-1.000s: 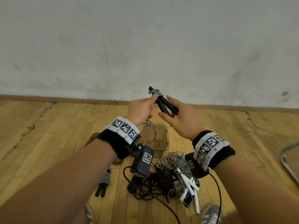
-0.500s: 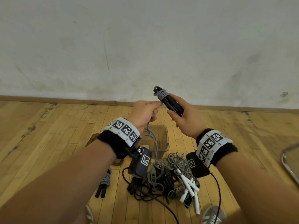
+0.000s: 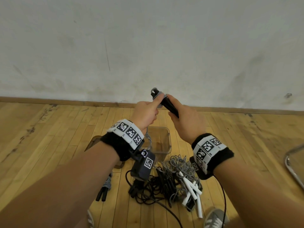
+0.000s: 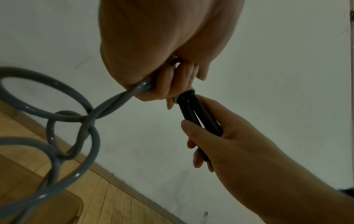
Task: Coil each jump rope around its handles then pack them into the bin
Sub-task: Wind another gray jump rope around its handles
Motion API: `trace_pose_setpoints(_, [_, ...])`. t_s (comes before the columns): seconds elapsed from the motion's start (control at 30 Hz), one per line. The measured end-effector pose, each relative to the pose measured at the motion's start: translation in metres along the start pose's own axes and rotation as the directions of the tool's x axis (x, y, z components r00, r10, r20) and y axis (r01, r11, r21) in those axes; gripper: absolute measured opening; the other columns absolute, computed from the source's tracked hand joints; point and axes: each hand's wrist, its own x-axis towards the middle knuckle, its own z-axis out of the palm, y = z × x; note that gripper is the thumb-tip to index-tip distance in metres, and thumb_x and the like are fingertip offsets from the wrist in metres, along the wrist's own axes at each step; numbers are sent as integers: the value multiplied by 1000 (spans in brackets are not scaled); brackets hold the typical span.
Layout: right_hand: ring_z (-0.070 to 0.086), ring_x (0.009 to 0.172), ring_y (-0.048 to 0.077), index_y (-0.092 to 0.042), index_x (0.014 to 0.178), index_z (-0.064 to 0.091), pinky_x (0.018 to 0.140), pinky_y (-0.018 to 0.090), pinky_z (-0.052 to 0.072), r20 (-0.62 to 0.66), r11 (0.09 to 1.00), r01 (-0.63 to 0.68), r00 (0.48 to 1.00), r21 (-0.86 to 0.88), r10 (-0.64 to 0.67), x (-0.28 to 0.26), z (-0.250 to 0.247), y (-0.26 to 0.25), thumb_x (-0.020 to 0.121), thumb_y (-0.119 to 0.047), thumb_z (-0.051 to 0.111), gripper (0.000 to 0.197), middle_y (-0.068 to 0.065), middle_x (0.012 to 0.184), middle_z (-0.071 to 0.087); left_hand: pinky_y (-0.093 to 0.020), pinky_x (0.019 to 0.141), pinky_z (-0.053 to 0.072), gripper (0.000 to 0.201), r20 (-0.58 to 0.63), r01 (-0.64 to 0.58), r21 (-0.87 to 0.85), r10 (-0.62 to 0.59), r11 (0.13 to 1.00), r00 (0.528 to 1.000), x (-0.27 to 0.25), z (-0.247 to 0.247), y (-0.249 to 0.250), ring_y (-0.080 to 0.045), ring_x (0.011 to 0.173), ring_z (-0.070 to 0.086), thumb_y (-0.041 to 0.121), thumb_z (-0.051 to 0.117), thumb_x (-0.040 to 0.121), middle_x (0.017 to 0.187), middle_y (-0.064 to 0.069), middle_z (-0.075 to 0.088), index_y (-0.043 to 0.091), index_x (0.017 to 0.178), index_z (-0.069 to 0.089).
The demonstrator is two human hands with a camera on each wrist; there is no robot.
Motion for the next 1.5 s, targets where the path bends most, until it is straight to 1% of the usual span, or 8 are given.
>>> trace_pose_setpoints(0.23, [55,78,14,-47,157,22,69,33,43,39,956,83,994,280,-98,-7,5,-8,107,-43,39,53,3,95,61,-21,41,25,52,-79,-14,25,16,1000,997,5,-6,-5,-9,40,29,48,67,95,45,10,35,-4,101,72])
trace_pose_setpoints(0.37, [74,76,26,-38,150,40,72,38,63,177,656,-185,981,732,79,-5,-9,-5,91,-30,76,70,12,102,73,-20,42,23,35,12,-38,-48,38,998,999,-1,-2,3,-8,43,25,40,63,99,50,7,32,5,97,65])
trace_pose_setpoints(0.53, [76,91,26,-26,151,44,74,37,63,377,410,-354,926,840,28,-6,-15,-5,97,-14,67,60,9,110,74,-21,52,34,42,107,-102,28,99,994,989,-5,-1,4,-12,52,41,42,59,101,52,4,39,9,75,58])
trace_pose_setpoints(0.63, [72,73,20,-27,152,43,69,34,60,343,491,-299,939,818,0,-5,-13,-1,101,-15,62,56,8,86,73,-23,63,42,42,87,-81,84,74,993,994,-2,-4,2,-11,66,51,39,62,100,53,9,46,8,71,61])
trace_pose_setpoints(0.73, [63,60,9,-22,152,43,58,27,56,242,603,-198,970,773,8,-2,-15,1,100,-13,62,55,3,77,67,-21,55,39,30,103,-31,53,26,998,994,-2,-8,2,-9,56,48,20,63,100,57,7,50,-8,107,70])
trace_pose_setpoints(0.87, [63,62,6,-24,147,49,57,29,55,120,741,-113,992,662,44,0,-11,8,99,-15,64,51,-7,89,67,-20,48,44,19,144,38,17,-40,999,989,-7,-7,8,-10,48,55,14,57,102,69,-3,63,2,109,70])
trace_pose_setpoints(1.13, [66,84,13,-35,149,44,79,42,59,32,919,-31,999,392,20,1,-4,18,99,-34,62,54,-8,115,69,-27,79,56,36,160,58,73,-69,996,985,-2,-12,5,-13,78,68,-2,46,99,106,-10,75,7,126,69])
trace_pose_setpoints(1.5, [62,72,21,-47,155,24,58,33,49,-23,998,-50,998,42,51,0,0,2,102,-39,52,60,-2,98,72,-27,53,39,32,-112,-82,136,98,987,989,0,2,3,-13,49,52,15,44,99,68,-9,70,7,94,74])
